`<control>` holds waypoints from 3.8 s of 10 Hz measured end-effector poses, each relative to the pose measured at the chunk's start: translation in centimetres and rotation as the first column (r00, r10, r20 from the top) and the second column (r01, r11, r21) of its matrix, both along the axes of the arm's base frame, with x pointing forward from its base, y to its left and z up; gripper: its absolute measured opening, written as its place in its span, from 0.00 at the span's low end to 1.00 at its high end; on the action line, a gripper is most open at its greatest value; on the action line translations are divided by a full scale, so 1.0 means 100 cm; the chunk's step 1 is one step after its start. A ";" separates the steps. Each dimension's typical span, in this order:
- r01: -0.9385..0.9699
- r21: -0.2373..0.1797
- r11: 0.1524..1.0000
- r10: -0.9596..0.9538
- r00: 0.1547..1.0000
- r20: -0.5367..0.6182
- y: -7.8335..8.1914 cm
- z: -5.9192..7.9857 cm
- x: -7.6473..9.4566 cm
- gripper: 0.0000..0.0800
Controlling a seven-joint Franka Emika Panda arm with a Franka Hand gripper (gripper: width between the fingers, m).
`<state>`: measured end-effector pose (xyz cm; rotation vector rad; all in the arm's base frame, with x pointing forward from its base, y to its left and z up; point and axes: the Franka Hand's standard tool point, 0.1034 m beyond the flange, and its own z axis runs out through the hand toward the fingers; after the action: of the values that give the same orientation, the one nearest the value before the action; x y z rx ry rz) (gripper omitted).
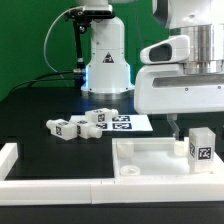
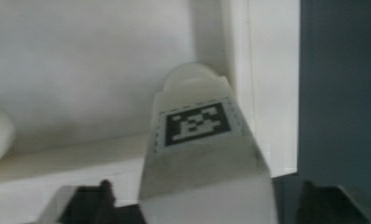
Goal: Assemble one leg
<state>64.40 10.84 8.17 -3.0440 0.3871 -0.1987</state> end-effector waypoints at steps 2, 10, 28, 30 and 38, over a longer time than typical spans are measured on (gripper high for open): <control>0.131 0.017 0.991 -0.131 0.991 -0.009 0.000 0.000 0.000 0.36; 0.978 0.103 0.184 -0.964 0.200 -0.175 -0.001 -0.002 -0.007 0.36; -0.076 -0.033 0.997 0.075 0.997 -0.018 0.002 0.000 -0.002 0.38; 0.049 -0.018 0.999 -0.050 0.999 -0.021 0.002 0.000 -0.002 0.36; 0.947 0.073 0.313 -0.934 0.321 -0.156 0.000 -0.001 -0.004 0.36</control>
Offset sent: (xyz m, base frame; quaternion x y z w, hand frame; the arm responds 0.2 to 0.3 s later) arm 0.0000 0.0000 0.0000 0.0000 0.0000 0.1296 0.9916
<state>63.96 10.83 8.11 -2.2046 2.0690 -0.0612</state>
